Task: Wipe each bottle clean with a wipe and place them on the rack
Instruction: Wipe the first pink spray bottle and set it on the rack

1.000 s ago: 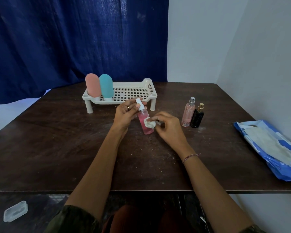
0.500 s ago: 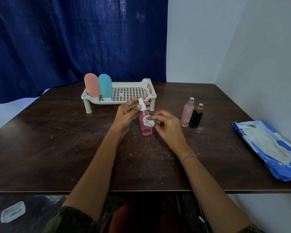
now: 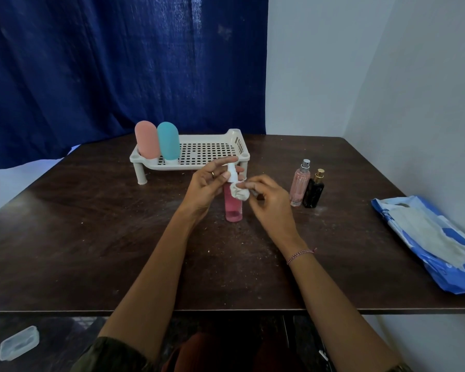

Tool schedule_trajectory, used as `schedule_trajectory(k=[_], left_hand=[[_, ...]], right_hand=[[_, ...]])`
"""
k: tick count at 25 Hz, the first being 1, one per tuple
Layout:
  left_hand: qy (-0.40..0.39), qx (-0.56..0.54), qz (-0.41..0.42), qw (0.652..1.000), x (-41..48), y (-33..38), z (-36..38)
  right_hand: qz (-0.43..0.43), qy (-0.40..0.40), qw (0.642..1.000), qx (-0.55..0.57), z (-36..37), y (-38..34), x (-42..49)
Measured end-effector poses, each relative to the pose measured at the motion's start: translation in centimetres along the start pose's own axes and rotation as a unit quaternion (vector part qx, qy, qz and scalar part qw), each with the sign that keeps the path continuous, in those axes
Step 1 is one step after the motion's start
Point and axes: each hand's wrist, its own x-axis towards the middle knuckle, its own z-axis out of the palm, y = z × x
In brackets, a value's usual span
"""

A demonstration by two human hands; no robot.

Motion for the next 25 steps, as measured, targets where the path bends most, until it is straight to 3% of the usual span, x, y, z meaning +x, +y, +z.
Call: schedule_trajectory(k=[5,10,13,18,23,25], left_hand=[[-0.011,-0.002,0.006,1.000,0.01,0.03,0.00],[-0.011,-0.011,-0.002,1.000,-0.09,0.13,-0.13],[-0.011,-0.016,-0.007,1.000,-0.07,0.10,-0.08],[0.032,0.019,-0.020,0.999,-0.13,0.43,-0.29],[0.075,0.066,-0.009,0.995,-0.18,0.54,-0.26],[0.095,0.081,-0.006,0.992,-0.06,0.41,-0.35]], right_hand=[[-0.055,-0.021,0.997,-0.051,0.44,-0.34,0.01],[0.000,-0.013,1.000,-0.025,-0.06,0.16,0.29],[-0.012,-0.036,0.999,-0.010,-0.31,0.01,0.14],[-0.074,-0.092,0.992,-0.046,0.35,-0.61,-0.28],[-0.072,-0.134,0.987,-0.048,0.07,-0.40,-0.43],[-0.053,-0.115,0.991,-0.042,0.18,-0.27,-0.35]])
